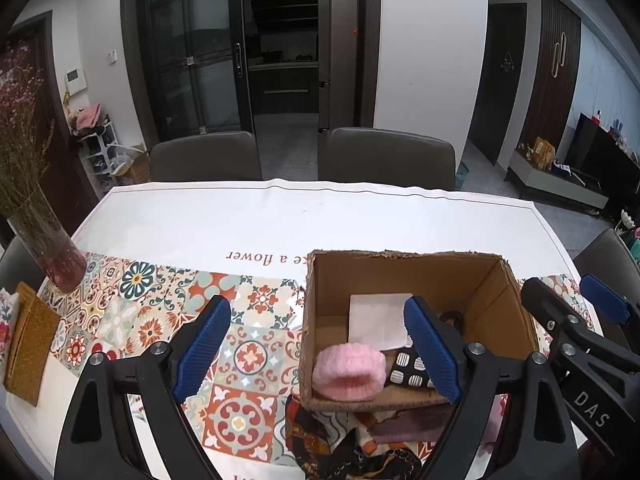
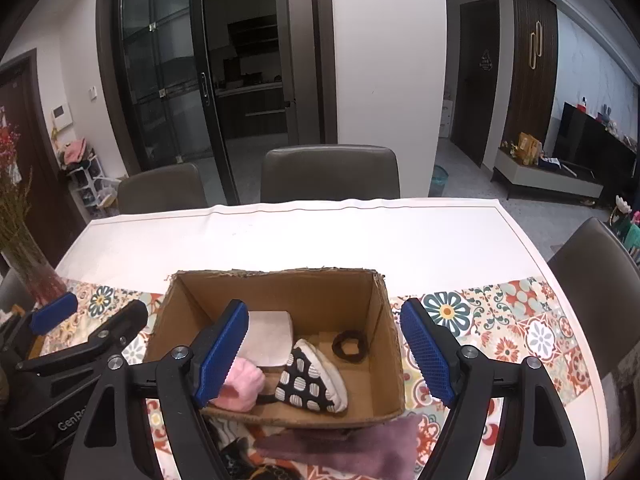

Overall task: Organize soft objects
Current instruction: 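Open both tools to drop the white cloth and hair tie into the box, then withdraw both tools from the box toward the black patterned scarf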

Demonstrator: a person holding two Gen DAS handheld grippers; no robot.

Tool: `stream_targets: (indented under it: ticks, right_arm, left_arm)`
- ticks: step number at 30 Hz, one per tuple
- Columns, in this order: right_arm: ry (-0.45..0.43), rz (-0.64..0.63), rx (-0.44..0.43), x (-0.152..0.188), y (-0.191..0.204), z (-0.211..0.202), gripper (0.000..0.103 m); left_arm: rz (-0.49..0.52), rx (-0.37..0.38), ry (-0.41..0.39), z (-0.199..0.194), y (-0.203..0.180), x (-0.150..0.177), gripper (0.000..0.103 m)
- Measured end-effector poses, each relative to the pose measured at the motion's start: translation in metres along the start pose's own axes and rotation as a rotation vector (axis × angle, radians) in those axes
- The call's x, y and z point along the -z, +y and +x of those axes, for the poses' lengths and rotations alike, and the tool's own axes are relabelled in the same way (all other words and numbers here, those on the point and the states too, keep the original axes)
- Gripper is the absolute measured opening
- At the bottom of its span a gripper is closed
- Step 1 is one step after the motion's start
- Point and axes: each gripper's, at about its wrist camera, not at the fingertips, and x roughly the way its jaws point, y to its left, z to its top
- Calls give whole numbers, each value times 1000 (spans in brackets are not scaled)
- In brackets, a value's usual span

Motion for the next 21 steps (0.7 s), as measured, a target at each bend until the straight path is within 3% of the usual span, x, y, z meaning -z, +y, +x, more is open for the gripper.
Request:
stream_targets:
  ticks: [4,8,21]
  right_arm:
    - [-15,7,3,4,-3,-12,80]
    - [-40,31,27,8,-11,-26,92]
    - [-55,41,49,27,-21,-59,92]
  left_arm:
    - [-2,-15,-2,-9,1,7,91]
    - [-6,-51,-15,-22,0,13,98]
    - [-17,-75,-56,-58,-1,35,100]
